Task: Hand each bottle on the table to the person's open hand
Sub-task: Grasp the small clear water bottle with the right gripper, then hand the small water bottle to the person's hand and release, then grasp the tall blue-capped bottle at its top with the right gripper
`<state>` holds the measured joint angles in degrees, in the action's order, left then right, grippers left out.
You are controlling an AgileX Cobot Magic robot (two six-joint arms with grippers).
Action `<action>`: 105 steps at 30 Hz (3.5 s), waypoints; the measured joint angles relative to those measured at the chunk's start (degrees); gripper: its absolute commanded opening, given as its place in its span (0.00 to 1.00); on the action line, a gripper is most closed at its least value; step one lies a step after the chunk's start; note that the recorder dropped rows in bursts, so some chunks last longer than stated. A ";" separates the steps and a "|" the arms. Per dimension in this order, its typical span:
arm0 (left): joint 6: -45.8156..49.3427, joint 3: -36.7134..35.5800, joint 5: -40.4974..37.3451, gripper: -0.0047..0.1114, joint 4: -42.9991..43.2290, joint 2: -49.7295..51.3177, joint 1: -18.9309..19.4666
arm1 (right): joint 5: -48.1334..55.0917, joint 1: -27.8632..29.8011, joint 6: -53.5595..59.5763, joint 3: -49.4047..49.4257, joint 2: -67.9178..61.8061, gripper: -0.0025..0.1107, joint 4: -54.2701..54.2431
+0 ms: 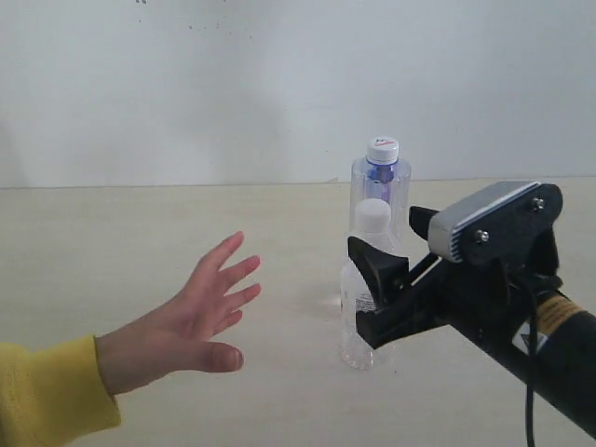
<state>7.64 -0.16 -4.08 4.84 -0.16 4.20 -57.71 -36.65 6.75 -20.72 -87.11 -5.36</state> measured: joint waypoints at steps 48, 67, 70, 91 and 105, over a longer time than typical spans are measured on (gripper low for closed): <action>0.00 0.00 0.00 0.08 0.10 0.00 0.00 | 16.42 -12.25 -9.51 -23.91 -1.48 0.13 11.02; 0.00 0.00 0.00 0.08 0.10 0.00 0.00 | 43.06 -7.21 16.63 -28.63 16.87 0.66 -9.42; 0.00 0.00 0.00 0.08 0.10 0.00 0.00 | 48.75 0.35 22.18 -28.65 20.71 0.66 -17.20; 0.00 0.00 0.00 0.08 0.10 0.00 0.00 | 2.62 6.97 0.15 -13.56 -5.86 0.65 1.87; 0.00 0.00 0.00 0.08 0.10 0.00 0.00 | 11.30 13.19 -10.35 -21.19 -6.35 0.65 11.23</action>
<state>7.64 -0.16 -4.08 4.94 -0.16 4.20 -46.40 -23.46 -3.60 -41.91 -93.46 5.87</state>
